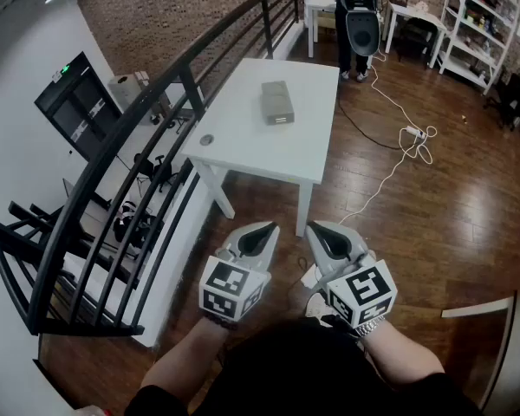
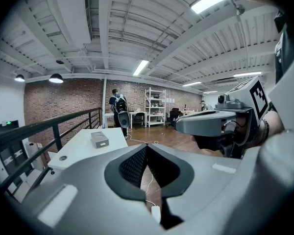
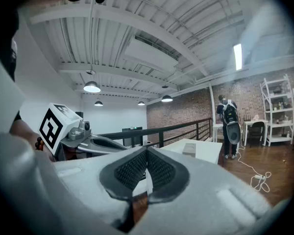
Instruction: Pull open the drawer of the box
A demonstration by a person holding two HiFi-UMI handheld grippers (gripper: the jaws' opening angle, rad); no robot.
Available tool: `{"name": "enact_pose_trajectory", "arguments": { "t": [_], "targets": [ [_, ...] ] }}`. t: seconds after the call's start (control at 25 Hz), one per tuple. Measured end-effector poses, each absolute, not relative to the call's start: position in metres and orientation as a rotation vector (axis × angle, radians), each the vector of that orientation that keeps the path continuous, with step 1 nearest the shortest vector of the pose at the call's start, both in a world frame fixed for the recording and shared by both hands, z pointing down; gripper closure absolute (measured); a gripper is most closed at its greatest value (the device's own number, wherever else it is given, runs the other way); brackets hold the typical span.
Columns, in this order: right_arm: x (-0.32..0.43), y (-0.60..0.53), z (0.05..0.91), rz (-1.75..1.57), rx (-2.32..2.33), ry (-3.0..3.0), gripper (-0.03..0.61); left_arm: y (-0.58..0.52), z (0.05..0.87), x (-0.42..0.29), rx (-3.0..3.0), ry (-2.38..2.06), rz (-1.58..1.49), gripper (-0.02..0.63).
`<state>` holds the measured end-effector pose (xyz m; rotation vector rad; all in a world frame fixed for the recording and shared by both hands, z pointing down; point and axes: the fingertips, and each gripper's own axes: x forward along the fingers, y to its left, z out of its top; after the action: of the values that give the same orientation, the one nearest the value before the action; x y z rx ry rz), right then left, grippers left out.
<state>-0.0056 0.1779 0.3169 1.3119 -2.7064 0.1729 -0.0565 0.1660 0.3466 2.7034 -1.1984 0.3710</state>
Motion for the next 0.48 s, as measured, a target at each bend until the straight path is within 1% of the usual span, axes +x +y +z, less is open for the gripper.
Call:
{"name": "enact_pose_trajectory", "arguments": {
  "t": [0.48],
  "targets": [
    [0.059,0.112,0.319,0.201,1.202,-2.749,0.586,0.092,0.344,0.005,2.602,-1.263,0.337,0.598]
  ]
}}
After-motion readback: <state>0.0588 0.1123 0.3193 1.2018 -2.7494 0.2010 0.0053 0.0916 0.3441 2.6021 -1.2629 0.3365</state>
